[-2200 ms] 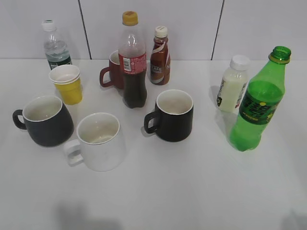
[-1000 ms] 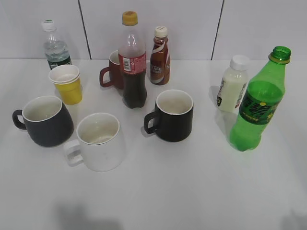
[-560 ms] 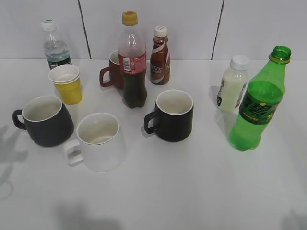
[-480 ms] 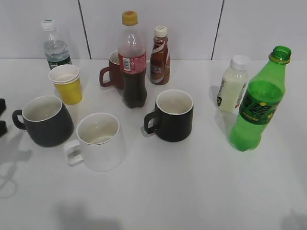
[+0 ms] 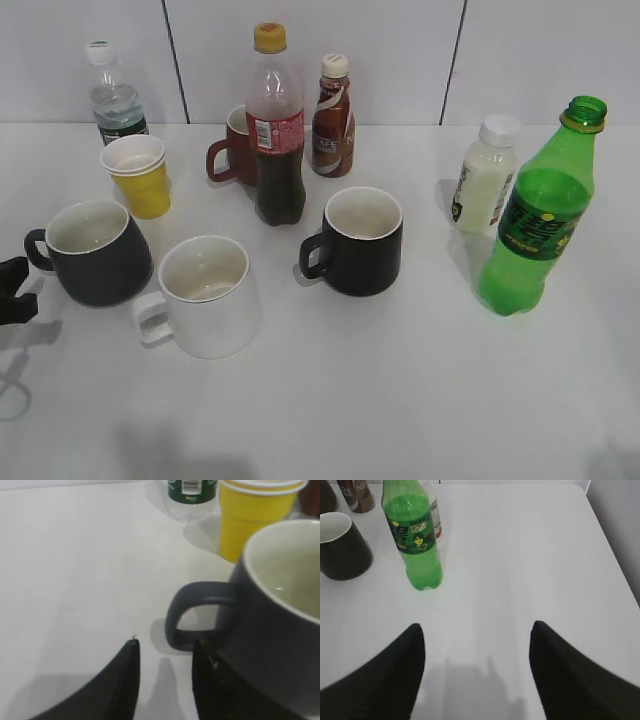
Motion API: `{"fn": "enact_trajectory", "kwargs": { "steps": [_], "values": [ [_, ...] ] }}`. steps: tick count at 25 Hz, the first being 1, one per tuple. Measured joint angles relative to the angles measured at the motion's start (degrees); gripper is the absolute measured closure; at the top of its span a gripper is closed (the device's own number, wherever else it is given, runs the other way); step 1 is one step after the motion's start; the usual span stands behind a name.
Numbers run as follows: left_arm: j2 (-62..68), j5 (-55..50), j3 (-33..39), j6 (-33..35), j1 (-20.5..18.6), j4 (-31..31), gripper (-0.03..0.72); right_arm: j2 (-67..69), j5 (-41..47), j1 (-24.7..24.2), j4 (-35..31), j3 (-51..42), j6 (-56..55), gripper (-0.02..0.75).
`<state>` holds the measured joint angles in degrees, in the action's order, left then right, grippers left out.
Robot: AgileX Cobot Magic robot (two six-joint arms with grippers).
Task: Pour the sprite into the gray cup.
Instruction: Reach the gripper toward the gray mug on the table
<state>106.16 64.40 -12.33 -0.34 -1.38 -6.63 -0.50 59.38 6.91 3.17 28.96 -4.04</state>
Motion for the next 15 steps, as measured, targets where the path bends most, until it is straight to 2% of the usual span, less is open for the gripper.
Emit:
{"fn": "enact_trajectory", "kwargs": {
  "steps": [4,10,15],
  "values": [
    [3.92,1.25,-2.76,0.34,-1.9,-3.18,0.414,0.0,0.0,0.0,0.0,0.0,0.0,0.248],
    [8.04,2.19,-6.41,0.34,-1.95,-7.09,0.429,0.0,0.0,0.0,0.0,0.0,0.0,0.248],
    [10.39,2.46,-9.48,0.34,-1.95,-8.04,0.435,0.0,0.0,0.0,0.0,0.0,0.0,0.248]
  ]
}}
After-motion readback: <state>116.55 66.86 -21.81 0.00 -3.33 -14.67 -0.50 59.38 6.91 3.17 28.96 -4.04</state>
